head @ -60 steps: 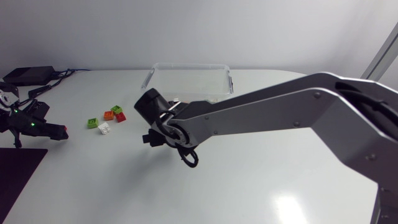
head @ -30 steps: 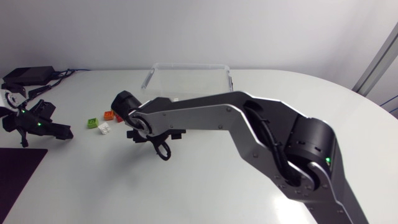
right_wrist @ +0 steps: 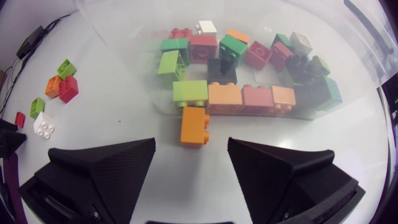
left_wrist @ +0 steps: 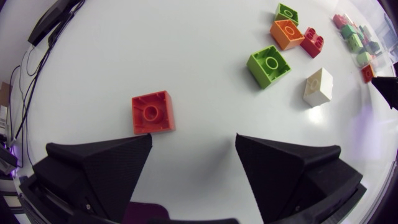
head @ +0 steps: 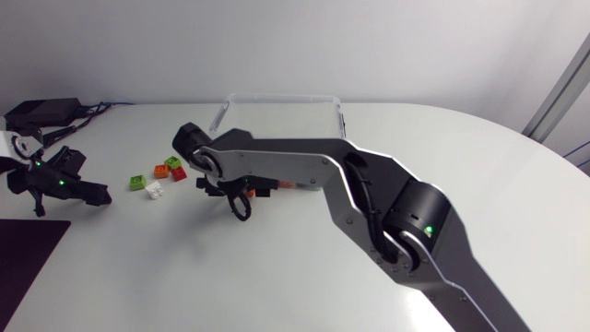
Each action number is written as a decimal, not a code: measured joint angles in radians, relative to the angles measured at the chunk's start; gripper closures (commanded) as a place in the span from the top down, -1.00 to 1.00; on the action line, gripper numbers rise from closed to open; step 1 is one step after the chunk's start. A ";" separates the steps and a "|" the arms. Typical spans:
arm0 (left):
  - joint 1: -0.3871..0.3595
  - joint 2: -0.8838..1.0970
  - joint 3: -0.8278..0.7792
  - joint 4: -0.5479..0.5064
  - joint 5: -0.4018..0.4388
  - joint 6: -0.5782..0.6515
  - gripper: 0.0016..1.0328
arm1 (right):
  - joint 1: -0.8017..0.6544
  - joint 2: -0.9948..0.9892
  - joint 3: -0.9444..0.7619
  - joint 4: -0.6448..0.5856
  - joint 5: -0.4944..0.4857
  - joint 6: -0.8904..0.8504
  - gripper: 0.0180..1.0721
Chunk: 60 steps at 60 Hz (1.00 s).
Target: Place the duplo bricks in the container
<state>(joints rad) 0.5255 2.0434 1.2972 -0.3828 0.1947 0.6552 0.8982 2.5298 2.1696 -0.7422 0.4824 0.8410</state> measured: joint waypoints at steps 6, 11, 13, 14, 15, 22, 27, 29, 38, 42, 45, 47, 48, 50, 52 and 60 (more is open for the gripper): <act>-0.005 0.000 0.000 0.000 0.000 0.000 0.81 | -0.004 0.010 0.011 -0.016 0.006 0.010 0.38; -0.005 0.000 0.000 0.000 0.000 0.000 0.81 | -0.003 0.015 0.020 -0.018 0.006 0.017 0.06; -0.005 0.000 0.000 0.000 0.000 0.000 0.81 | -0.003 0.019 0.026 -0.018 0.005 0.017 0.04; -0.005 0.000 0.000 0.000 0.000 0.000 0.81 | -0.004 0.020 0.028 -0.018 0.005 0.017 0.04; -0.005 0.000 0.000 0.000 0.000 0.000 0.81 | -0.004 0.024 0.034 -0.019 0.005 0.019 0.04; -0.005 0.000 0.002 0.000 0.000 0.000 0.81 | -0.010 0.037 0.056 -0.033 -0.004 0.027 -0.08; -0.005 0.000 0.002 0.000 0.000 0.000 0.81 | -0.018 0.037 0.056 -0.040 -0.018 0.031 -0.12; -0.005 0.000 0.003 0.000 0.000 0.000 0.81 | -0.023 0.037 0.056 -0.040 -0.023 0.033 -0.15; -0.005 0.000 0.008 0.000 0.000 0.000 0.81 | -0.035 0.039 0.056 -0.040 -0.052 0.048 -0.29; -0.005 0.000 0.008 0.000 0.000 0.000 0.81 | -0.038 0.041 0.057 -0.041 -0.068 0.050 -0.37; -0.005 0.000 0.008 0.000 0.000 0.000 0.81 | -0.040 0.043 0.058 -0.040 -0.074 0.050 -0.42; -0.005 0.000 0.008 0.000 0.000 0.000 0.81 | -0.042 0.047 0.060 -0.041 -0.083 0.050 -0.43; -0.005 0.000 0.008 0.000 0.000 0.000 0.81 | -0.042 0.048 0.061 -0.041 -0.086 0.050 -0.45; -0.005 0.000 0.008 0.000 0.000 0.000 0.81 | -0.043 0.050 0.062 -0.040 -0.087 0.050 -0.47; -0.005 0.000 0.008 0.000 0.000 0.000 0.81 | -0.043 0.050 0.062 -0.041 -0.090 0.050 -0.48; -0.004 0.000 0.008 0.000 0.004 0.000 0.81 | -0.043 0.050 0.063 -0.041 -0.093 0.048 -0.59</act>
<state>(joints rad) 0.5217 2.0430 1.3048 -0.3828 0.1989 0.6552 0.8555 2.5797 2.2330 -0.7834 0.3889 0.8890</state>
